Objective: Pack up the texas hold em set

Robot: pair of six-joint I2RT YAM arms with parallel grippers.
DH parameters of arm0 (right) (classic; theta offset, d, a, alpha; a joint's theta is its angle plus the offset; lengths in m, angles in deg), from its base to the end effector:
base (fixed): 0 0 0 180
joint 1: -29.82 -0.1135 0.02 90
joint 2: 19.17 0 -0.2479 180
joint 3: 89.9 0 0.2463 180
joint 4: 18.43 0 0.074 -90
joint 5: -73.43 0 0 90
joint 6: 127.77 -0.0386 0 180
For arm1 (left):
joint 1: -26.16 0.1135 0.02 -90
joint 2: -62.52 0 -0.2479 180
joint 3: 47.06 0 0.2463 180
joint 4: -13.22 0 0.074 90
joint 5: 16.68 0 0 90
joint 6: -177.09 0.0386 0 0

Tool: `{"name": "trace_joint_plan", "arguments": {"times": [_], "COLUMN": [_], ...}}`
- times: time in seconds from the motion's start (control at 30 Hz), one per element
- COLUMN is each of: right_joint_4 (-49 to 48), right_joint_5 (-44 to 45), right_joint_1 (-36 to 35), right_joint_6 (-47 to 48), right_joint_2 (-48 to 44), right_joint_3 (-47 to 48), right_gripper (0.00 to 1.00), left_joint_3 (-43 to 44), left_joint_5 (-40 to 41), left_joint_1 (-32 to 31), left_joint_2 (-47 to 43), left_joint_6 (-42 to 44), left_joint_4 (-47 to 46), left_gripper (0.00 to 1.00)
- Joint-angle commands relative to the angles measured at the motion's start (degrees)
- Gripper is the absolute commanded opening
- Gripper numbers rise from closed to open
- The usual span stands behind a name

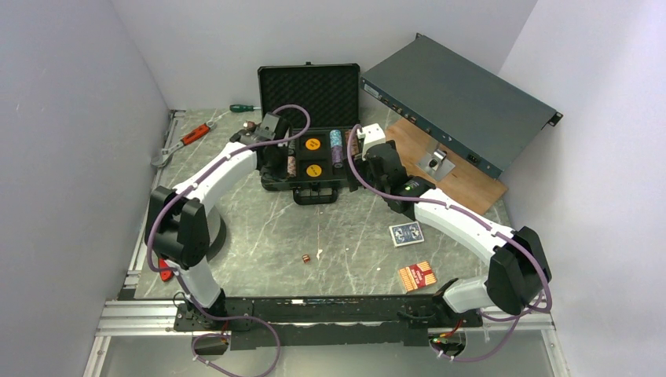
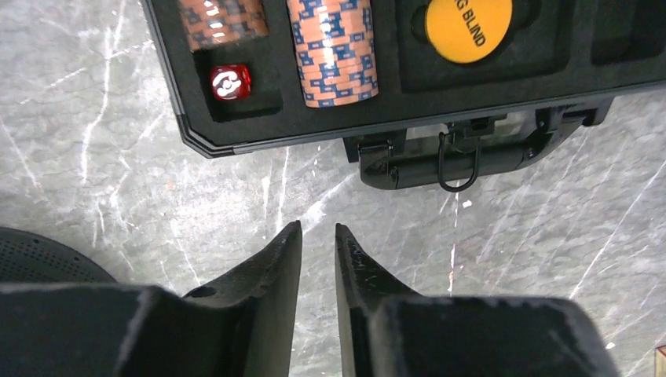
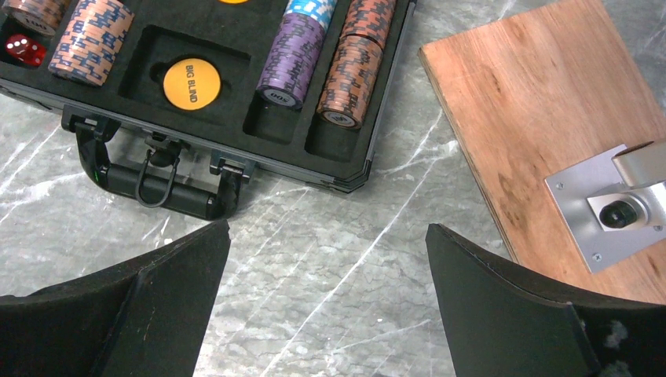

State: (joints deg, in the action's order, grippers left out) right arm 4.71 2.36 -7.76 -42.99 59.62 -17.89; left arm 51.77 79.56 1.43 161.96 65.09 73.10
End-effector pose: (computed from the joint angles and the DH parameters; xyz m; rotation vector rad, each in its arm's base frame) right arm 0.2550 0.1805 0.2725 -0.3823 2.0284 0.1146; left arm 0.3308 -0.1478 0.2576 0.0248 2.6233 -0.1427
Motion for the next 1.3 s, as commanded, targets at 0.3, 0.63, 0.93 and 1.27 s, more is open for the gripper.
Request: {"name": "trace_joint_plan", "arguments": {"times": [0.3,0.63,0.93,1.27], "right_joint_4": [-0.86,-0.82,-0.91,-0.91], "right_joint_5": [-0.96,-1.03,-0.83,-0.81], "right_joint_1": [0.23,0.23,0.23,0.23], "right_joint_6": [-0.68,-0.65,-0.68,-0.7], "right_joint_2": [0.37,1.05,1.45,1.74], "right_joint_3": [2.64,2.78,2.82,2.91], "right_gripper": [1.0,1.0,1.0,1.0], "left_joint_3": [-1.93,-2.59,-2.41,-1.14], "left_joint_5": [-3.04,-1.93,-0.47,1.69], "left_joint_1": [-0.49,-0.49,-0.49,-0.49], "left_joint_2": [1.36,4.81,6.2,8.82], "left_joint_6": [-2.57,-3.71,-3.8,-4.28], "left_joint_4": [-8.57,-11.08,-12.76,-13.04], "left_gripper": [0.13,0.0,0.0,0.0]}}
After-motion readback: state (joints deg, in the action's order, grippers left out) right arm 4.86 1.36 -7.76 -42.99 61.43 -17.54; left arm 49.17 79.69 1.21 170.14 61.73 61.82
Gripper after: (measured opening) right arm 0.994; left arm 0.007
